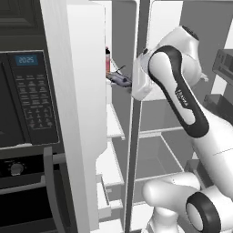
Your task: There's a fish in the fridge that needs to be moved to the freezer for freezing. Pick up the fish from the fridge, place it on any shelf in the freezer, and close the fridge and freezer doors when done.
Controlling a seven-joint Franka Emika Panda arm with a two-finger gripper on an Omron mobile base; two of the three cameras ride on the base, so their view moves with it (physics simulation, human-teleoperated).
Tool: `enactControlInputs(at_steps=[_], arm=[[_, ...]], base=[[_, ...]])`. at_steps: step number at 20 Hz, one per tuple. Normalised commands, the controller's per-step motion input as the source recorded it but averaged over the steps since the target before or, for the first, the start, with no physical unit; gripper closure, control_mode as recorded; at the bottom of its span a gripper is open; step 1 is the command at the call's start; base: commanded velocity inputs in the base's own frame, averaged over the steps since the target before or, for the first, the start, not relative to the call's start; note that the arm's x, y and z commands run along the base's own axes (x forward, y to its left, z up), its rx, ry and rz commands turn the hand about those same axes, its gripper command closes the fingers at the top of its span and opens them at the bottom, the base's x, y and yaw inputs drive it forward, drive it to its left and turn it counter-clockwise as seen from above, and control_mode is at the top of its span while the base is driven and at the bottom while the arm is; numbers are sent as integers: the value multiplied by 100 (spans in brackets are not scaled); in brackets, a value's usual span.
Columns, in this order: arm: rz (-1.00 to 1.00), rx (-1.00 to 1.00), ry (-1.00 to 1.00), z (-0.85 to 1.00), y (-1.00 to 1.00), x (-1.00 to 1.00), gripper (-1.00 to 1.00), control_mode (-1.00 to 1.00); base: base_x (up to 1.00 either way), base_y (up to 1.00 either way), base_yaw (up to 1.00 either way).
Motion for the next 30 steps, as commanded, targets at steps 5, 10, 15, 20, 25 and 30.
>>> enactControlInputs(at_steps=[5, 10, 15, 20, 25, 30], arm=[[-6, -6, -1, 0, 44, 54, 100, -100], [8, 0, 0, 0, -21, 33, 100, -100], [6, -6, -1, -24, 0, 18, 100, -100], [0, -7, -6, -13, 25, 33, 100, -100], [0, 0, 0, 0, 13, 64, 100, -100], [0, -6, 3, 0, 15, 44, 100, -100]], base=[[0, 0, 0], [0, 0, 0], [0, 0, 0], [0, 0, 0], [0, 0, 0], [0, 0, 0]])
